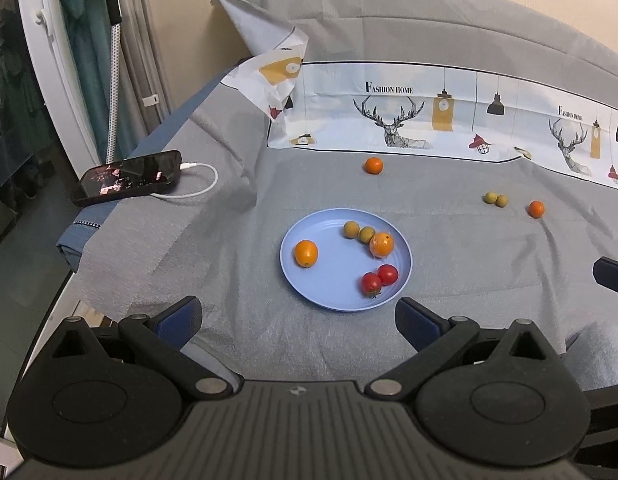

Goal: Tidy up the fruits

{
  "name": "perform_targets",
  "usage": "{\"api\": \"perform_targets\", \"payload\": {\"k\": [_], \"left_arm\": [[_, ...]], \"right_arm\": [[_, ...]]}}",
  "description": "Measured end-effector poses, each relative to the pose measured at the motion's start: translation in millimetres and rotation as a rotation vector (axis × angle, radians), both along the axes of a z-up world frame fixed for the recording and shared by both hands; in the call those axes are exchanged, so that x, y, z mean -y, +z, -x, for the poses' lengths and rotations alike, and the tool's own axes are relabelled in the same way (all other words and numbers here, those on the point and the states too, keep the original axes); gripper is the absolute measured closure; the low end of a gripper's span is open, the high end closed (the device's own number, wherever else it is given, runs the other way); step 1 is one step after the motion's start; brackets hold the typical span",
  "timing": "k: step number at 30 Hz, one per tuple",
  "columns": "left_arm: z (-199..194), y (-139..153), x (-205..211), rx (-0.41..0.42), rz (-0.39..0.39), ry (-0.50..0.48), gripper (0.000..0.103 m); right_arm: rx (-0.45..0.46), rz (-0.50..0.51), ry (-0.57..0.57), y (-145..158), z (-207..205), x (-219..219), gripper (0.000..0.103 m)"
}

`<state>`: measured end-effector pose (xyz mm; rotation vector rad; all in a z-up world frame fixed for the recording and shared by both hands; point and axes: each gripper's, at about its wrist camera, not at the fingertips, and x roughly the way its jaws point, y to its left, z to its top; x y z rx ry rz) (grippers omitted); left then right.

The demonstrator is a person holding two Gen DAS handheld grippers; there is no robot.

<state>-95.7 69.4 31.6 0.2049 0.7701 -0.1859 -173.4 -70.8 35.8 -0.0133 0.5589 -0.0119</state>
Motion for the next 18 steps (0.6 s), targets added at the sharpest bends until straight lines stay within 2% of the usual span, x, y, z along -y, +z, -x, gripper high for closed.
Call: {"api": "perform_targets", "payload": {"k": [18], "left_arm": [[-3.3, -4.1, -4.2, -0.022, 0.007, 0.004, 0.0]], "right_arm": [[-0.024, 0.002, 0.002, -2.2, -3.6, -2.3, 0.001]]}}
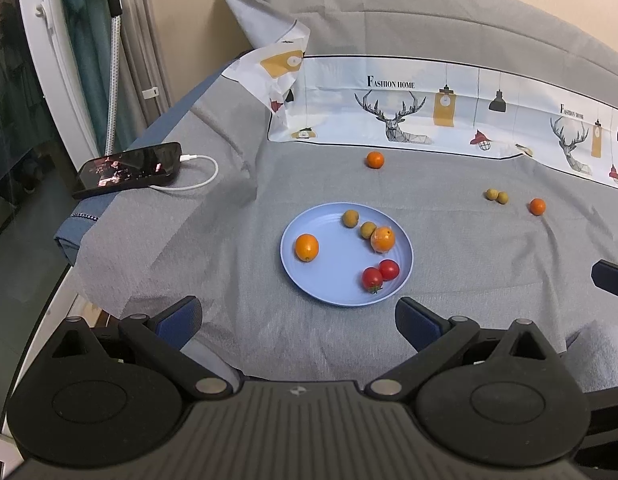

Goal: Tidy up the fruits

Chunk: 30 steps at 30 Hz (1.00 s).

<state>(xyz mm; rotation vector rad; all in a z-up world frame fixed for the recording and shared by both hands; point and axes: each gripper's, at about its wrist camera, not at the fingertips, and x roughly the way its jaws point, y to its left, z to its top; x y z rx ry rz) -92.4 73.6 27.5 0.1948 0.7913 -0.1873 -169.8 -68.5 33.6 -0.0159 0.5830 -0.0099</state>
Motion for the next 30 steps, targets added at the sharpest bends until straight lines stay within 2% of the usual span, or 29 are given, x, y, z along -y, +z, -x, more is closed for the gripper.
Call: {"api": "perform_targets", "payload": {"k": [12, 24, 30], "left_arm": [[-10.0, -10.4, 4.8, -0.036, -0.014, -0.005, 0.0], [-34.6, -35.7, 23.5, -0.119, -0.074, -0.026, 0.0], [-63.8, -47.4, 41.8, -0.171, -0.107, -0.023, 0.0]], "right_arm": [[-0.034, -0.018, -0.009, -8.5, -5.3, 4.3, 0.001], [-0.095, -0.073, -0.047, -31.1, -22.2, 25.5, 0.001], [-0.111, -0.109, -0.178, -54.3, -45.2, 64.2, 0.001]]}}
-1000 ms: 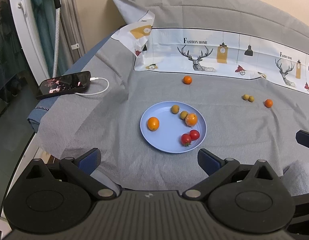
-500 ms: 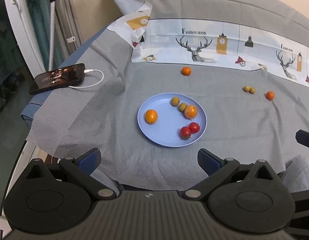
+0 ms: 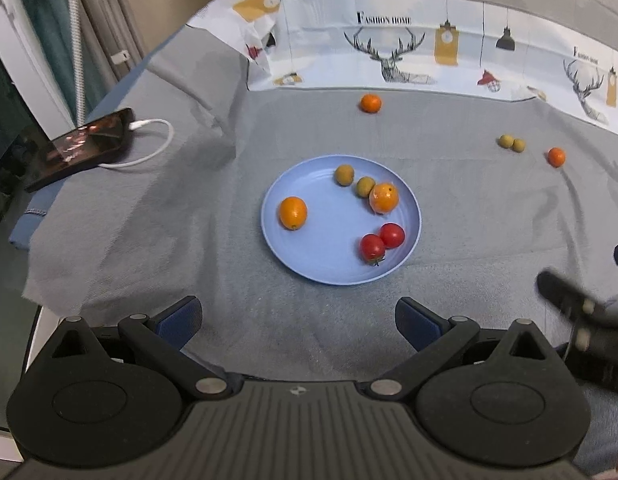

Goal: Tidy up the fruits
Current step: 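Grasp a yellow fruit with the right gripper while the left gripper grasps another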

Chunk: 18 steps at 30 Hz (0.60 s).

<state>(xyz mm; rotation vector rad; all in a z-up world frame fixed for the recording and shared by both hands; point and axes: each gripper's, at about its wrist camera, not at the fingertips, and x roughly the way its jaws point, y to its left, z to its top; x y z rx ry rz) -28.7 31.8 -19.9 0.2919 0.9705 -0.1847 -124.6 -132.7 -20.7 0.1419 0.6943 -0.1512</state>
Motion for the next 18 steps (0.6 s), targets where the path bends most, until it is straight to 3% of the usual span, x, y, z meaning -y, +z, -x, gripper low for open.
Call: {"api": "perform_targets", "payload": {"k": [8, 12, 18], "left_arm": [[-56.3, -23.5, 64.1, -0.097, -0.01, -0.092, 0.0], [-95.3, -43.3, 121.6, -0.129, 0.008, -0.188, 0.0], [-168.7, -82.6, 225.5, -0.101, -0.01, -0.336, 0.0]], "right_arm": [[-0.042, -0.02, -0.216, -60.8, -49.3, 93.5, 0.001], [-0.059, 0.026, -0.217, -99.4, -83.9, 135.4, 0.001], [-0.068, 0.097, -0.139, -148.6, -145.4, 193.2, 0.001]]}}
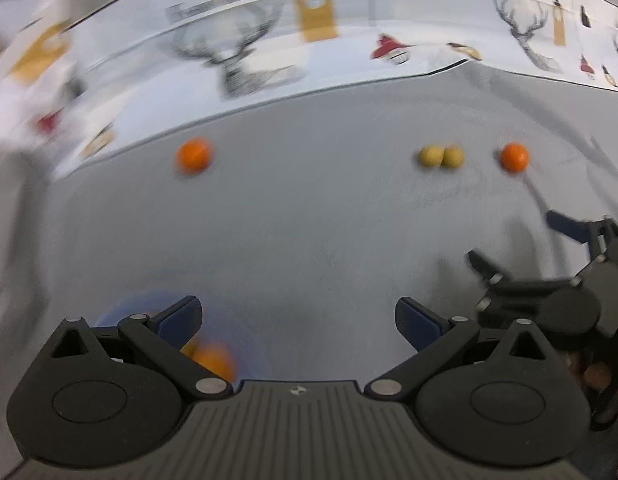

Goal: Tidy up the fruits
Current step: 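Grasp a yellow fruit with the right gripper while the left gripper grasps another, then carry both held yellow fruits over the blue plate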

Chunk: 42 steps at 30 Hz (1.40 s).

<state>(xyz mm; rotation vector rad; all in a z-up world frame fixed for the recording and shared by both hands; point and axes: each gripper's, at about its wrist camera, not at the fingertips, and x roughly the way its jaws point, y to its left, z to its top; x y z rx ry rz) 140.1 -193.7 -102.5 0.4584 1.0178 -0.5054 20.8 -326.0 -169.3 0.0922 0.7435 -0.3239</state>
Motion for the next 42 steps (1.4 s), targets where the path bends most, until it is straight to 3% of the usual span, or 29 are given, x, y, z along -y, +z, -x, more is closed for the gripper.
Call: {"api": "perform_targets", "payload": {"k": [4, 6, 11, 13, 14, 15, 17, 19, 25, 33, 42], "left_arm": [[-49.3, -21.7, 62.8, -0.038, 0.036, -0.082, 0.0], [-69.8, -36.5, 91.8, -0.069, 0.044, -0.119, 0.0], [-99.7, -67.4, 145.0, -0.155, 0.062, -0.193, 0.004], [-102.4, -74.7, 158.6, -0.189, 0.091, -0.23, 0.014], [-104.1, -75.2, 161.9, -0.218, 0.121, -0.248, 0.025], [-106.4, -75.4, 165.3, -0.252, 0.149, -0.259, 0.05], [-109.1, -75.4, 172.2, -0.285, 0.153, -0.256, 0.079], [-109.8, -75.8, 171.3, -0.285, 0.157, -0.245, 0.08], [-99.2, -57.9, 137.6, -0.246, 0.138, -0.181, 0.08], [-21.1, 14.4, 27.0, -0.208, 0.175, -0.066, 0.08], [62.1, 70.9, -75.8, -0.186, 0.181, 0.055, 0.08]], "right_arm": [[0.025, -0.022, 0.041, -22.5, -40.5, 31.6, 0.009], [0.035, -0.017, 0.063, -30.6, -57.7, 39.5, 0.018], [0.096, -0.024, 0.076, -39.3, -82.8, 60.2, 0.021], [0.109, -0.037, 0.077, -40.3, -83.6, 68.0, 0.03], [0.111, -0.039, 0.065, -40.1, -82.2, 70.2, 0.04], [0.113, -0.028, 0.066, -40.1, -80.2, 70.5, 0.056], [0.126, -0.027, 0.112, -38.5, -76.7, 67.6, 0.076], [0.13, 0.002, 0.117, -38.5, -74.4, 62.7, 0.076], [0.103, -0.032, 0.025, -28.0, -55.9, 64.2, 0.076], [0.151, -0.022, 0.056, 21.7, 1.7, 15.4, 0.075], [0.165, -0.273, 0.122, 86.5, 79.0, -60.9, 0.075]]}}
